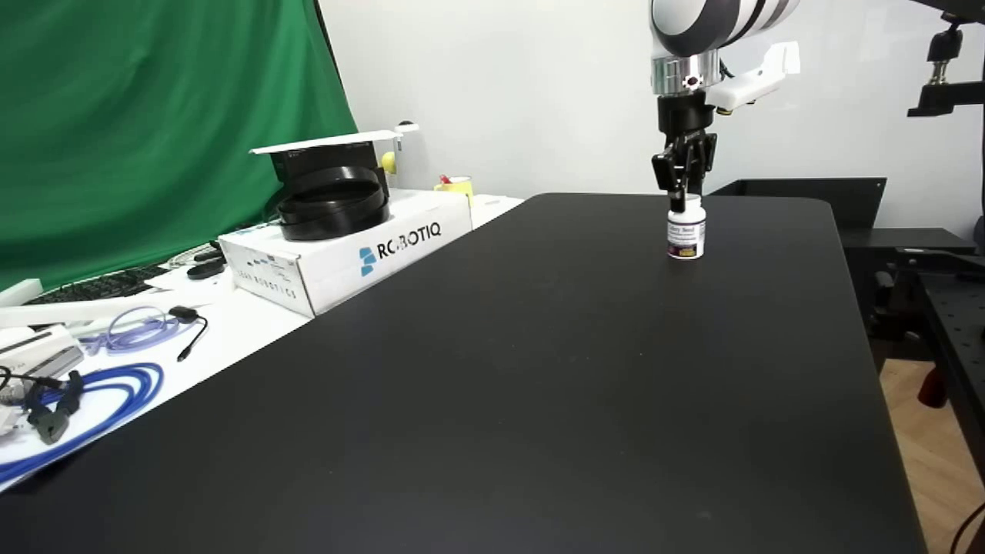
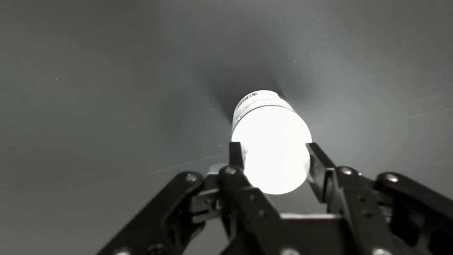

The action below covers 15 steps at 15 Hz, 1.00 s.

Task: Move the white bottle away from you

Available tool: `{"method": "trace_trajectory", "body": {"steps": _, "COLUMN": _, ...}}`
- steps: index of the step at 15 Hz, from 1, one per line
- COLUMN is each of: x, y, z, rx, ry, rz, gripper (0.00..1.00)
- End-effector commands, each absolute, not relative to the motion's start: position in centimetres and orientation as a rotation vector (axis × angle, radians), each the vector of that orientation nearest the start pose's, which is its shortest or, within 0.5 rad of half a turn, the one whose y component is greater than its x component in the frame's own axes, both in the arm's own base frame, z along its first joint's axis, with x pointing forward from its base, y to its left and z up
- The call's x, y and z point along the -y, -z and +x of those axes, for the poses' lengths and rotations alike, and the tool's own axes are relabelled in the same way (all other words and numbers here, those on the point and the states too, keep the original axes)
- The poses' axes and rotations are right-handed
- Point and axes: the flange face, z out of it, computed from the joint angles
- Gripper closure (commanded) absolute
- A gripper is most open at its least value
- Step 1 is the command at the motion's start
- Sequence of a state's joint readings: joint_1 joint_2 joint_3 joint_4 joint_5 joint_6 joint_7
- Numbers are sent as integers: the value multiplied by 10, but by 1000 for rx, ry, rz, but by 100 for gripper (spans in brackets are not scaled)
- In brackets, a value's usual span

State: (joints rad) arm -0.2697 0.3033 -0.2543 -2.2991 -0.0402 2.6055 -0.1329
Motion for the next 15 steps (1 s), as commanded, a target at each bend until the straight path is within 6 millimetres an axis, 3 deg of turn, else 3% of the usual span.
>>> {"method": "trace_trajectory", "body": {"steps": 1, "x": 270, "y": -231, "z": 463, "rx": -635, "ry": -71, "rz": -3169, "gripper": 79}}
{"method": "trace_trajectory", "body": {"steps": 5, "x": 250, "y": -268, "z": 483, "rx": -599, "ry": -35, "rz": -3154, "gripper": 79}}
{"method": "trace_trajectory", "body": {"steps": 8, "x": 222, "y": -297, "z": 514, "rx": -530, "ry": 31, "rz": -3177, "gripper": 79}}
{"method": "trace_trajectory", "body": {"steps": 11, "x": 185, "y": -313, "z": 552, "rx": -448, "ry": 61, "rz": -3195, "gripper": 79}}
{"method": "trace_trajectory", "body": {"steps": 15, "x": 119, "y": -314, "z": 604, "rx": -323, "ry": 19, "rz": -3216, "gripper": 79}}
